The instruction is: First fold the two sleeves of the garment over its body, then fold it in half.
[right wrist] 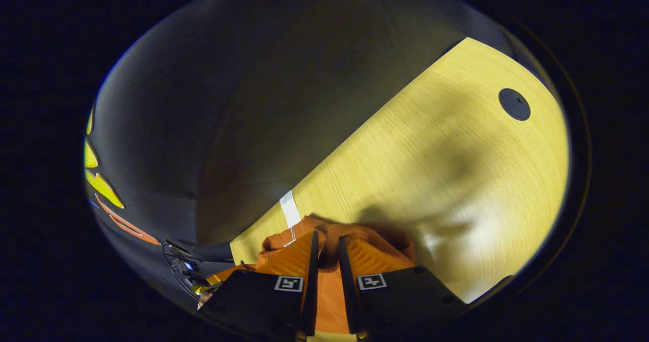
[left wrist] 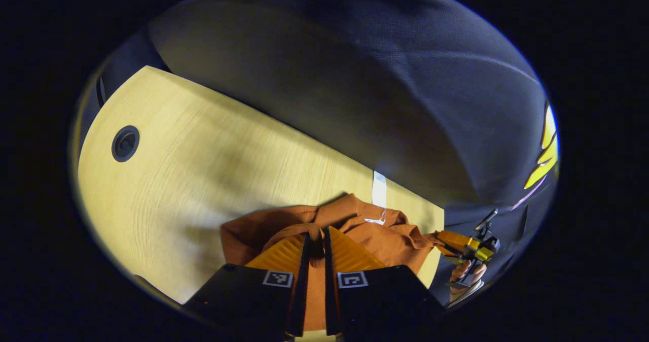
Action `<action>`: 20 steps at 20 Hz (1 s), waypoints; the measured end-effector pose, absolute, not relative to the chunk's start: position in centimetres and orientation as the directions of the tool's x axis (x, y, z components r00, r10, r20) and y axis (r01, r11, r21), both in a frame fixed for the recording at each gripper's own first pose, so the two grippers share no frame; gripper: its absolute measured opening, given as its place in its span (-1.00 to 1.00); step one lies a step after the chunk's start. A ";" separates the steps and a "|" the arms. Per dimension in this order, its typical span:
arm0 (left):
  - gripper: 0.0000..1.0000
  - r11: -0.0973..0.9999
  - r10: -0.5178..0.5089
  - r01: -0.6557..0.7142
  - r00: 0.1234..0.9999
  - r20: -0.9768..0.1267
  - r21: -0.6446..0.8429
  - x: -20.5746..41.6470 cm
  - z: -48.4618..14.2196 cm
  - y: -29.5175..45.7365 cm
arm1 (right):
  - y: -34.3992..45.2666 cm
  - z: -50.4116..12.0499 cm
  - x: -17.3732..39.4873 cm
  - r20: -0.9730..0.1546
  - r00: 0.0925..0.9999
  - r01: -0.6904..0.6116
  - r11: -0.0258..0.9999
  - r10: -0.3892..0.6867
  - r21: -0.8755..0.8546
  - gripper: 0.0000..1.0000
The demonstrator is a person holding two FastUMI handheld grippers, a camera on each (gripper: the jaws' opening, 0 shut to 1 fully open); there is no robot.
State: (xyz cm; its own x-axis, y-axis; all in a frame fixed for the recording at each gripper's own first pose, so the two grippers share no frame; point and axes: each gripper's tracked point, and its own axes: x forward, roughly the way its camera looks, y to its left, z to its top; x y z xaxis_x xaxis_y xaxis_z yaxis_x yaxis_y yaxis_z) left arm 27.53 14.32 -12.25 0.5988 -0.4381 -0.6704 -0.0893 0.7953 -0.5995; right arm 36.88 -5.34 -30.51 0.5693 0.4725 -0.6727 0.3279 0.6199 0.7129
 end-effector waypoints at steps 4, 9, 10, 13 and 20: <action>0.24 0.738 -0.421 -0.158 0.651 -0.631 -0.656 28.0 -12.3 14.6 | -5.8 -30.2 37.3 -0.648 0.621 0.323 0.609 0.441 0.725 0.22; 0.29 0.683 -0.400 -0.138 0.750 -0.526 -0.717 29.9 -11.2 15.1 | -7.6 -27.0 37.7 -0.598 0.722 0.247 0.678 0.347 0.692 0.54; 0.82 0.708 -0.373 -0.143 0.756 -0.538 -0.691 30.0 -11.5 15.1 | -7.6 -26.6 37.6 -0.601 0.729 0.234 0.707 0.326 0.667 0.53; 0.92 0.784 -0.295 -0.115 0.795 -0.530 -0.609 28.7 -10.6 16.1 | -7.6 -25.6 36.3 -0.614 0.746 0.164 0.821 0.260 0.547 0.85; 0.98 0.963 -0.084 -0.021 0.924 -0.374 -0.268 20.3 0.1 17.6 | -6.6 -17.9 30.2 -0.524 0.851 0.032 0.993 0.034 0.117 0.97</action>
